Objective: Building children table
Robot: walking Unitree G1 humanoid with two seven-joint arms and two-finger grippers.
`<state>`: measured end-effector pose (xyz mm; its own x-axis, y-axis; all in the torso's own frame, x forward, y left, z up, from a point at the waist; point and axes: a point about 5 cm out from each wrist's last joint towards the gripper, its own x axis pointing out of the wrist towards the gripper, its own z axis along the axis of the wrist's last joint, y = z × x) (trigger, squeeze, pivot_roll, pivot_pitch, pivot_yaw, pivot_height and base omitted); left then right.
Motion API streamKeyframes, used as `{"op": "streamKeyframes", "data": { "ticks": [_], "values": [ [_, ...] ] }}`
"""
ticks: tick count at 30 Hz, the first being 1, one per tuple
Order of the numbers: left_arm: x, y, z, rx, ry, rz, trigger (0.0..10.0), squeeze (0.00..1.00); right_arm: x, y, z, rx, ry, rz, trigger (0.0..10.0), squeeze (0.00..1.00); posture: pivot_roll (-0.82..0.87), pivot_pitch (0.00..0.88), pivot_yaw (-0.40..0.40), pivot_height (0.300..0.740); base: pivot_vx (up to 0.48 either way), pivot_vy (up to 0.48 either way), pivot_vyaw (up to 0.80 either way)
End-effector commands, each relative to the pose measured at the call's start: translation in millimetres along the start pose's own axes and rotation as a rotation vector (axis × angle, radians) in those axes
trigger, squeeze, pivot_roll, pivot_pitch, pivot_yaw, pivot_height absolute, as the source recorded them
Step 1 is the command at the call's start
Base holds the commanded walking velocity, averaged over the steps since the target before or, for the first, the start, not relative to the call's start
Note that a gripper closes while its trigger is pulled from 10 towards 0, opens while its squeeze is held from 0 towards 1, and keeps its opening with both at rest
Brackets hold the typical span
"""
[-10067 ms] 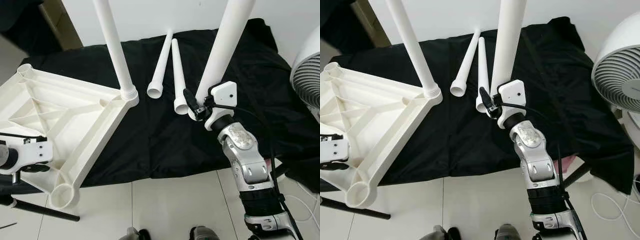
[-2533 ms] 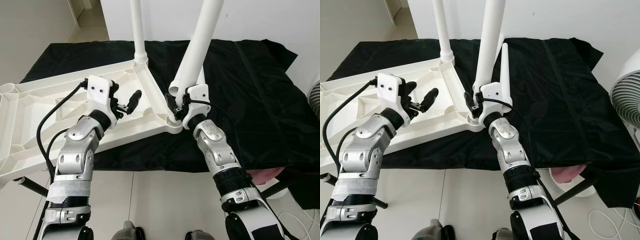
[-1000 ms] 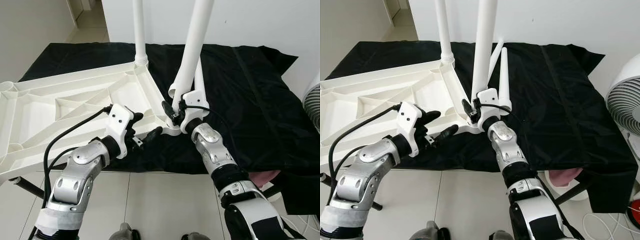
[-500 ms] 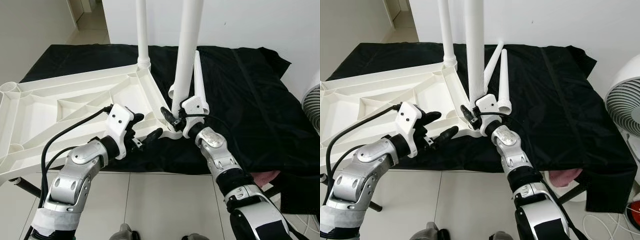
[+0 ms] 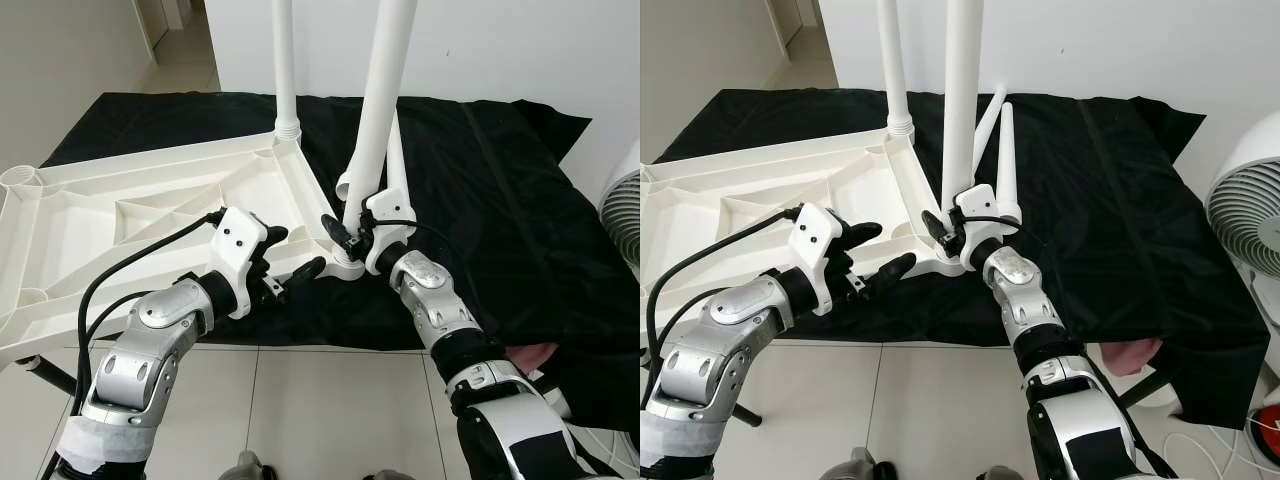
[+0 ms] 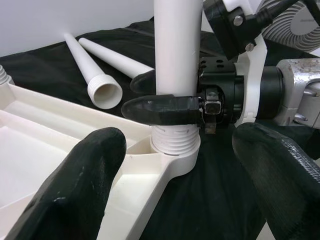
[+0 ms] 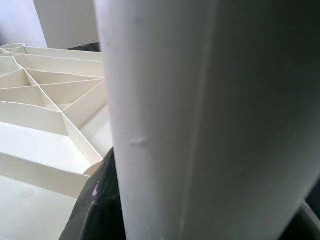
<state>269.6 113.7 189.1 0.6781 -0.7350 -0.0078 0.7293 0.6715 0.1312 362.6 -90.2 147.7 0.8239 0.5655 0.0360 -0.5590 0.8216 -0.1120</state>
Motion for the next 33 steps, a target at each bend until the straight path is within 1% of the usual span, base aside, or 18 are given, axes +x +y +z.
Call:
{"op": "streamKeyframes", "data": {
  "ticks": [1,2,6,8,10,11,12,13,14,19,20,21,23,30,33],
  "values": [
    [-0.4,-2.8,-1.9,-0.001,0.010,-0.036,10.0,0.00,-8.2,-4.1,-24.6,0.057,0.123,-0.026,10.0,0.00,-0.05,0.039,0.023,0.740,0.000,0.000,0.00],
    [0.0,-3.0,-1.9,0.000,0.010,-0.037,10.0,0.00,-7.7,-4.2,-24.4,0.047,0.127,-0.027,10.0,0.00,-0.05,0.037,0.021,0.740,0.000,0.000,0.00],
    [0.6,-3.5,-1.8,-0.001,0.008,-0.036,10.0,0.00,-7.9,-3.8,-25.9,0.051,0.135,-0.030,10.0,0.00,-0.05,0.036,0.016,0.740,0.000,0.000,0.00],
    [0.7,-3.5,-1.7,0.000,0.008,-0.035,10.0,0.00,-8.9,-3.5,-25.6,0.033,0.121,-0.031,10.0,0.00,-0.05,0.036,0.016,0.740,0.000,0.000,0.00],
    [0.8,-3.0,-1.4,0.002,0.006,-0.030,10.0,0.00,-12.1,-5.1,-21.7,-0.018,0.055,-0.066,10.0,0.00,-0.05,0.036,0.014,0.740,0.000,0.000,0.00],
    [0.8,-3.0,-1.4,0.002,0.006,-0.030,10.0,0.00,-12.1,-5.1,-21.7,-0.018,0.055,-0.066,10.0,0.00,-0.05,0.036,0.014,0.740,0.000,0.000,0.00],
    [0.7,-2.8,-1.3,0.004,0.006,-0.027,10.0,0.00,-14.3,-4.9,-19.8,-0.018,0.014,-0.084,10.0,0.00,-0.05,0.036,0.014,0.740,0.000,0.000,0.00],
    [0.7,-2.8,-1.3,0.004,0.006,-0.027,10.0,0.00,-14.3,-4.9,-19.8,-0.018,0.014,-0.084,10.0,0.00,-0.05,0.036,0.014,0.740,0.000,0.000,0.00],
    [0.7,-2.8,-0.7,0.009,0.006,-0.025,10.0,0.00,-19.1,-2.7,-17.8,-0.011,-0.047,-0.101,10.0,0.00,-0.05,0.044,0.015,0.740,0.000,0.000,0.00],
    [0.5,-2.3,-0.1,0.010,0.005,-0.019,10.0,0.00,-25.5,-1.0,-19.8,-0.013,-0.078,-0.117,10.0,0.00,-0.05,0.053,0.019,0.740,0.000,0.000,0.00],
    [0.4,-2.2,-0.2,0.011,0.005,-0.017,10.0,0.00,-28.9,0.9,-19.2,-0.023,-0.107,-0.111,10.0,0.00,-0.05,0.053,0.019,0.740,0.000,0.000,0.00],
    [0.4,-2.2,-0.2,0.011,0.005,-0.017,10.0,0.00,-28.9,0.9,-19.2,-0.023,-0.107,-0.111,10.0,0.00,-0.05,0.053,0.019,0.740,0.000,0.000,0.00],
    [0.1,-1.7,-0.5,0.012,0.007,-0.014,10.0,0.00,-34.1,4.6,-18.4,-0.018,-0.148,-0.094,10.0,0.00,-0.06,0.062,0.020,0.740,0.000,0.000,0.00],
    [0.4,-0.8,-0.4,0.013,0.008,-0.011,10.0,0.00,-37.2,5.3,-18.8,-0.006,-0.161,-0.076,10.0,0.00,-0.06,0.066,0.023,0.740,0.000,0.000,0.00],
    [0.6,-0.1,0.0,0.012,0.007,-0.009,10.0,0.00,-36.6,4.0,-19.4,-0.022,-0.154,-0.072,10.0,0.00,-0.06,0.067,0.025,0.740,0.000,0.000,0.00]
  ]
}}
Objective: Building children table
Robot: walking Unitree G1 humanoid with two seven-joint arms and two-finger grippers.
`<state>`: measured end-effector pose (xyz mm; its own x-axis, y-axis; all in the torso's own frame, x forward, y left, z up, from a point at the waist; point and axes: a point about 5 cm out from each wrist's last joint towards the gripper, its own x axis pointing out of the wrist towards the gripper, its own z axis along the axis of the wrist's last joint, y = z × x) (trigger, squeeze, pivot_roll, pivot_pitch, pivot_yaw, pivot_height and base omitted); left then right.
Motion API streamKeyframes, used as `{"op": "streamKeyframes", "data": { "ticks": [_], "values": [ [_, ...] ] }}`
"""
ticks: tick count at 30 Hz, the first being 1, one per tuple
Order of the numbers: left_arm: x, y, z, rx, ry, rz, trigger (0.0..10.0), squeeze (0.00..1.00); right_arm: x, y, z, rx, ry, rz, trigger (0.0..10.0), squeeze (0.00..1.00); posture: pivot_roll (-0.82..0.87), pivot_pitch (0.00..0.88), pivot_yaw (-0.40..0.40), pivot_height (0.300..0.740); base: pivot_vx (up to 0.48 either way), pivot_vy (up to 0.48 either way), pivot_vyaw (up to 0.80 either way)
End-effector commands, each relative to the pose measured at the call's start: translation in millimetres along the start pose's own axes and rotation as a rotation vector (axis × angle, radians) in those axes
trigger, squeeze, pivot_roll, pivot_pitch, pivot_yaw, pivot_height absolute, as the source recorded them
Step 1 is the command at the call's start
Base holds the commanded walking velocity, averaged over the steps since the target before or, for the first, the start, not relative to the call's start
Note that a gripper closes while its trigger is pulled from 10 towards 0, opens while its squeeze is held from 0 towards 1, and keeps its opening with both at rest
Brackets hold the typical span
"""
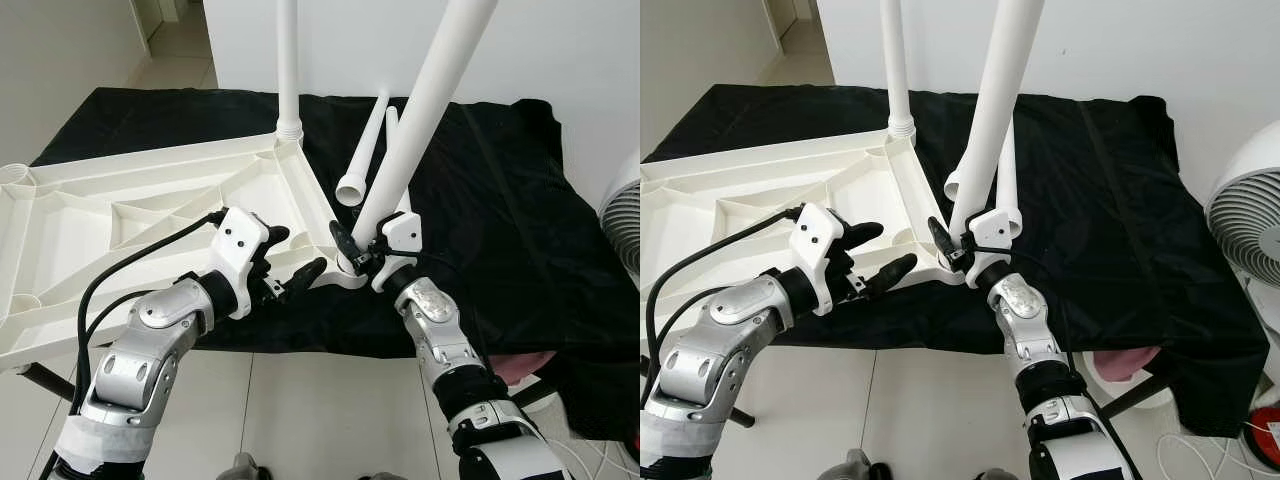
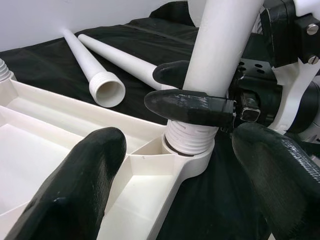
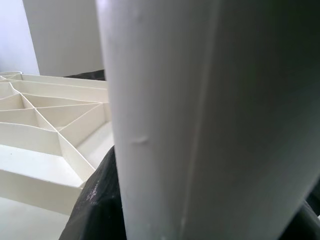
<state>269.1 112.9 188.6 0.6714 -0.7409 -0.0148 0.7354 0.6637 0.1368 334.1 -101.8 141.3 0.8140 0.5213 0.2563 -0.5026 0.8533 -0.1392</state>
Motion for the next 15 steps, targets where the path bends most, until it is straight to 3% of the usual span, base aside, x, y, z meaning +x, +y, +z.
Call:
{"op": "streamKeyframes", "data": {
  "ticks": [1,9,10,12,15],
  "values": [
    [0.4,1.3,0.5,0.007,0.001,0.002,10.0,0.00,-6.7,-4.0,-15.9,-0.010,0.105,-0.001,10.0,0.00,-0.06,0.067,0.026,0.740,0.000,0.000,0.00],
    [0.5,2.1,1.1,0.009,0.000,0.004,10.0,0.00,-0.9,-6.3,-18.9,-0.070,0.190,0.056,10.0,0.00,-0.06,0.067,0.028,0.740,0.000,0.000,0.00],
    [0.8,2.4,1.4,0.009,0.000,0.005,10.0,0.00,0.2,-6.5,-17.2,-0.118,0.197,0.105,10.0,0.00,-0.06,0.069,0.028,0.740,0.000,0.000,0.00],
    [0.8,2.4,1.4,0.009,0.000,0.005,10.0,0.00,0.2,-6.5,-17.2,-0.118,0.197,0.105,10.0,0.00,-0.06,0.069,0.028,0.740,0.000,0.000,0.00],
    [0.7,3.2,2.7,0.009,-0.003,0.009,10.0,0.00,-1.1,-5.8,-14.1,-0.228,0.205,0.235,10.0,0.00,-0.05,0.072,0.027,0.740,0.000,0.000,0.00]
  ]
}}
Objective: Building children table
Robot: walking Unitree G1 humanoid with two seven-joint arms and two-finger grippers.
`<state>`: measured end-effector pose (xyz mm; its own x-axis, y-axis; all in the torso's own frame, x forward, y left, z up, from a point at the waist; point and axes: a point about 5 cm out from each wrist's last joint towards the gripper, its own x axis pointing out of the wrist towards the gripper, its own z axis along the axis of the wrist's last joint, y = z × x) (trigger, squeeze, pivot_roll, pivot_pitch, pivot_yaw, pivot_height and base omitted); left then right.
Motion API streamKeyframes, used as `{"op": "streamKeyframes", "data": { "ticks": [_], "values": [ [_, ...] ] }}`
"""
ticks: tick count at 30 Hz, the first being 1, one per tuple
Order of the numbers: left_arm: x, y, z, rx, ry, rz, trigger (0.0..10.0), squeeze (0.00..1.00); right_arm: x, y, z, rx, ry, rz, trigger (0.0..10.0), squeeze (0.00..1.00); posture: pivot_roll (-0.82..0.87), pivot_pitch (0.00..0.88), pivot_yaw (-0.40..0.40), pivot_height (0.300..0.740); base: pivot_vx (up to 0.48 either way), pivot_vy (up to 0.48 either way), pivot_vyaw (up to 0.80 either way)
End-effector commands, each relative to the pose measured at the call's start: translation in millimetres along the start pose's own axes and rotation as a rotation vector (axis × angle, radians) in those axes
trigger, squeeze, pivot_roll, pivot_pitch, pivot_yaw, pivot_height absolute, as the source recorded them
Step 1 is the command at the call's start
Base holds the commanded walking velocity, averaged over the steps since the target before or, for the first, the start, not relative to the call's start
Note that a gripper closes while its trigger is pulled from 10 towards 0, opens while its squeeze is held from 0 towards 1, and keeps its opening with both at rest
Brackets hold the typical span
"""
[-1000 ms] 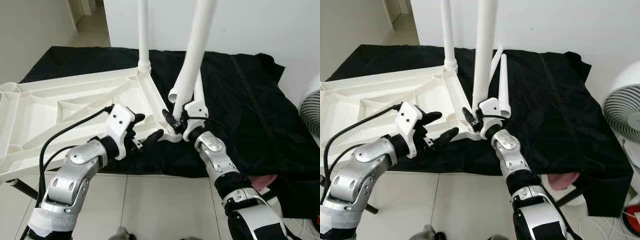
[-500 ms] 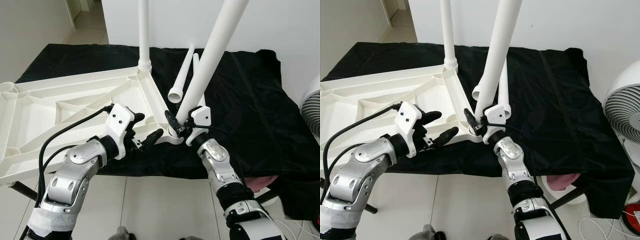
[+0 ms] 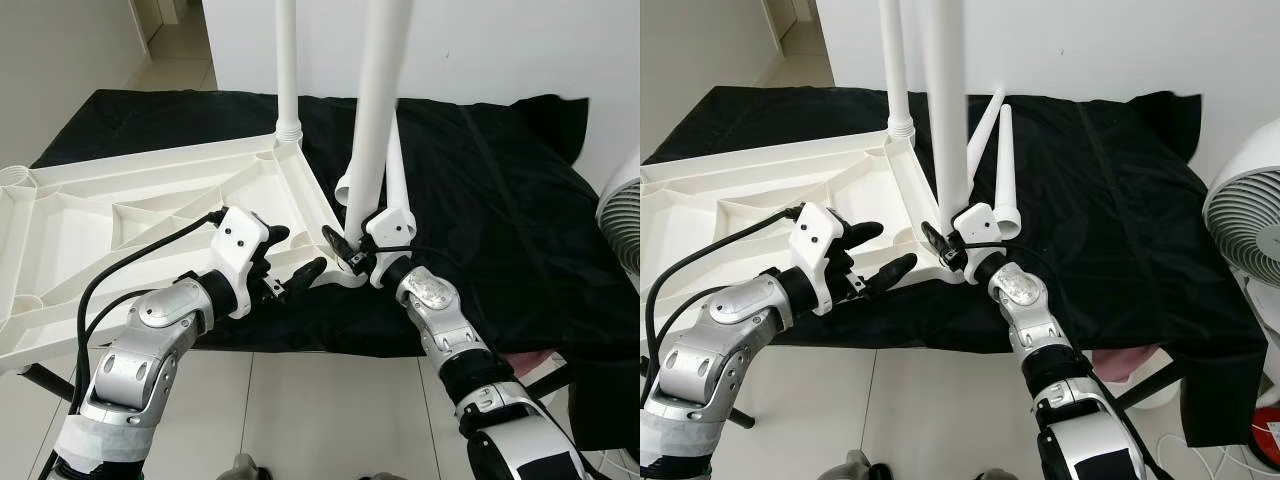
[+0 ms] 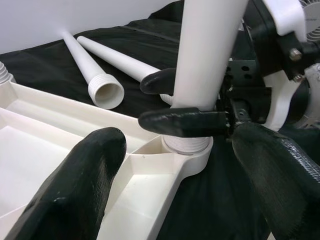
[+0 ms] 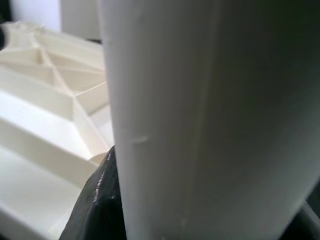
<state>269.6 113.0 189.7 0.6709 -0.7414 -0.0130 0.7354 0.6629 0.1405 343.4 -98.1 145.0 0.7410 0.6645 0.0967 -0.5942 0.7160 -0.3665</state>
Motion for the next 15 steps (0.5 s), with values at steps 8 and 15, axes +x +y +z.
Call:
{"op": "streamKeyframes", "data": {
  "ticks": [8,15],
  "values": [
    [-0.4,3.4,2.4,0.005,0.000,0.014,10.0,0.00,-11.1,1.2,-17.7,0.019,0.090,0.072,10.0,0.00,-0.05,0.075,0.029,0.740,0.000,0.000,0.00],
    [-0.7,3.2,3.0,0.005,0.001,0.013,10.0,0.00,-9.0,-6.4,-23.9,0.159,0.134,-0.005,10.0,0.00,-0.05,0.076,0.031,0.740,0.000,0.000,0.00]
  ]
}}
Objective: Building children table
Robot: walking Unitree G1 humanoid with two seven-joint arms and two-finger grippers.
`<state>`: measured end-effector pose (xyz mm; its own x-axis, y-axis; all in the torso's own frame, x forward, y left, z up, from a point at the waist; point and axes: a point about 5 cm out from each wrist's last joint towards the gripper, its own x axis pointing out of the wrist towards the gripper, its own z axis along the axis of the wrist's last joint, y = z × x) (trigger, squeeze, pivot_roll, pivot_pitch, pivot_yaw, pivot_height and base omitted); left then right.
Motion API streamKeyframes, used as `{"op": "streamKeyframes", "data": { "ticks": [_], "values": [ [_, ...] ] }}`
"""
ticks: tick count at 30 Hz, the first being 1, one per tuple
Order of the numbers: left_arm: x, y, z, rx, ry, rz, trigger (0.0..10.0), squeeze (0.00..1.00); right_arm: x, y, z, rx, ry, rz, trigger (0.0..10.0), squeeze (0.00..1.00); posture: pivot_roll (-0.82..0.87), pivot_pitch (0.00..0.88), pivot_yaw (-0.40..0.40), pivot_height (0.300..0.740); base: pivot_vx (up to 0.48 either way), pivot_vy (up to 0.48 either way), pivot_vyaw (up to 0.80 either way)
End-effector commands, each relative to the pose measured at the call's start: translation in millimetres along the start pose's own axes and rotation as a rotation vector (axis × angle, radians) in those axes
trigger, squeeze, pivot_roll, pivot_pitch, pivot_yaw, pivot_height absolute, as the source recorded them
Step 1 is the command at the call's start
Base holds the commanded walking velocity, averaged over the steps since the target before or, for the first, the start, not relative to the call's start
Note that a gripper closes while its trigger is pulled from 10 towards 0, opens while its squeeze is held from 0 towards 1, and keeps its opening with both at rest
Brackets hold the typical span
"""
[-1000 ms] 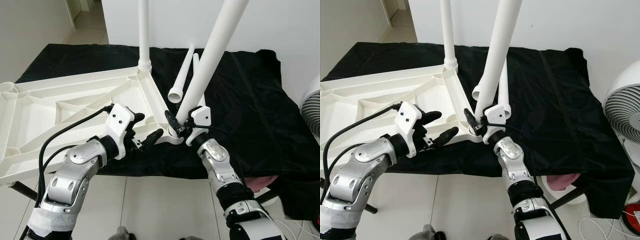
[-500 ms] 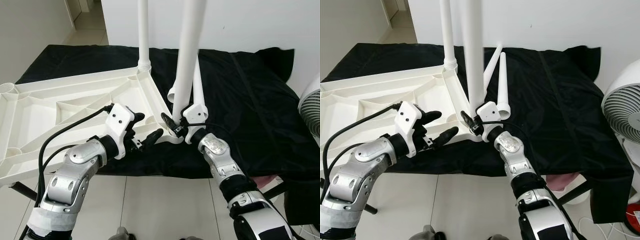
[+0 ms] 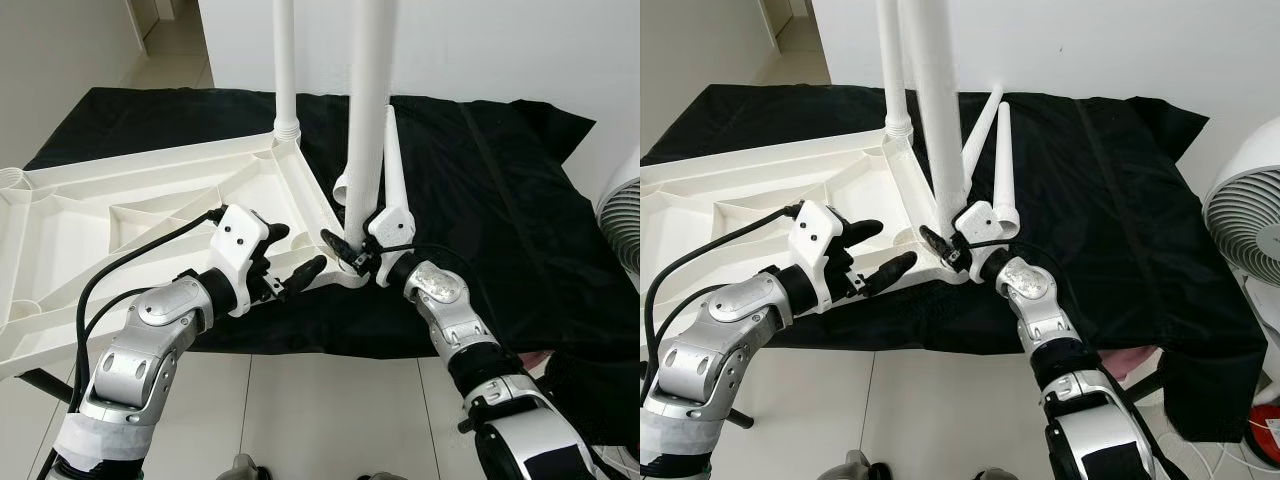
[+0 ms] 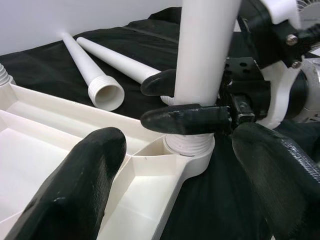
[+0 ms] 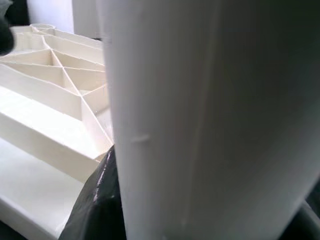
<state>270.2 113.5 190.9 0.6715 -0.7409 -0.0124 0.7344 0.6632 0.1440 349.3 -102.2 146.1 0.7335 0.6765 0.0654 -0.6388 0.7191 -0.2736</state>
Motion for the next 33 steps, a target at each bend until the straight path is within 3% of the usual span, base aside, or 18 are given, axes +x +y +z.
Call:
{"op": "streamKeyframes", "data": {
  "ticks": [1,9,23,33],
  "values": [
    [-0.3,2.8,2.2,0.001,0.001,0.013,10.0,0.00,-9.1,-3.8,-23.8,0.095,0.121,-0.057,10.0,0.00,-0.05,0.074,0.031,0.740,0.000,0.000,0.00],
    [1.0,3.6,3.0,0.005,-0.001,0.013,10.0,0.00,-4.0,-5.2,-26.0,0.192,0.142,-0.096,10.0,0.00,-0.05,0.067,0.026,0.740,0.000,0.000,0.00],
    [1.1,2.8,3.7,0.003,-0.001,0.014,10.0,0.00,-7.1,-0.6,-34.8,0.275,0.166,-0.181,10.0,0.00,-0.05,0.067,0.020,0.740,0.000,0.000,0.00],
    [1.7,1.2,2.9,-0.006,-0.002,0.015,10.0,0.00,-23.6,15.0,-36.9,0.321,0.035,-0.275,10.0,0.00,-0.05,0.071,0.018,0.740,0.000,0.000,0.00]
  ]
}}
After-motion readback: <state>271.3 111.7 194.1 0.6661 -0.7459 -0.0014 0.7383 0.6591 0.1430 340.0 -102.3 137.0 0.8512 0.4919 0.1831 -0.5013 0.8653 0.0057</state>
